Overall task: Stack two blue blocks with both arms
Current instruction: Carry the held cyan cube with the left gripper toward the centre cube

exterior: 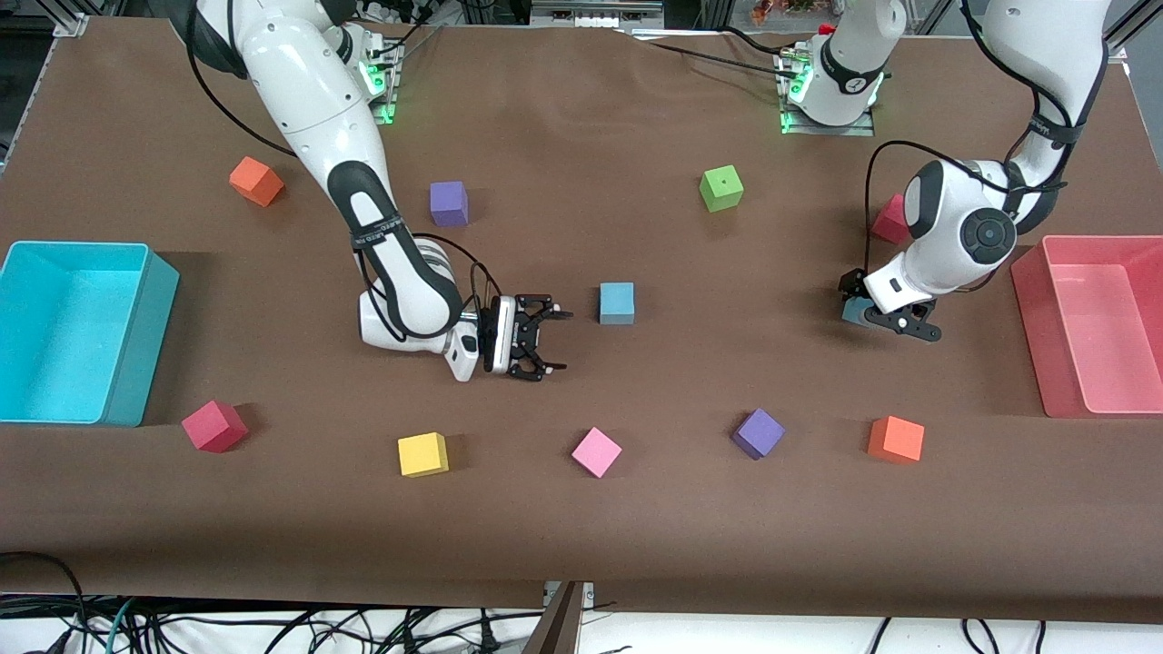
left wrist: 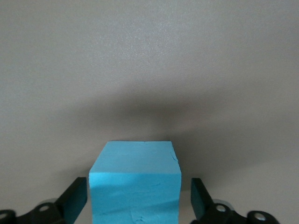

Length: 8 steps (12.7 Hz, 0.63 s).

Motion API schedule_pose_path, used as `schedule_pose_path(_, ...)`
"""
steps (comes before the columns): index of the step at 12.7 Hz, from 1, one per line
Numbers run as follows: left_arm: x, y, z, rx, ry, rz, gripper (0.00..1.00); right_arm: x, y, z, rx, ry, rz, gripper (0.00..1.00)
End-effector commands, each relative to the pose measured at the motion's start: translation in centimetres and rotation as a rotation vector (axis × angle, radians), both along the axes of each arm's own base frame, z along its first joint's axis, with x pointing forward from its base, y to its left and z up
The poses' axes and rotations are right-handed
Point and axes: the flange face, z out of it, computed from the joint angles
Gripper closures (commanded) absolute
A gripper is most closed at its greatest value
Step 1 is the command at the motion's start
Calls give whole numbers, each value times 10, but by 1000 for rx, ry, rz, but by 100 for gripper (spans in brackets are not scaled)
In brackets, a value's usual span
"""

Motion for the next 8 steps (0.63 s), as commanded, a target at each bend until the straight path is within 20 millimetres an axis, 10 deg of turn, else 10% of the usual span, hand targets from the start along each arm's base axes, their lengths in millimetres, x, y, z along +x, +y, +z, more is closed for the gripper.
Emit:
schedule_pose_path(1,3,4,3,-6,-11,-18,72,-8,0,-2,36,-12,16,0)
schedule_pose_path(8,32,-39,108,7,48,-60,76,-20,8,-5,107,-53,44,0)
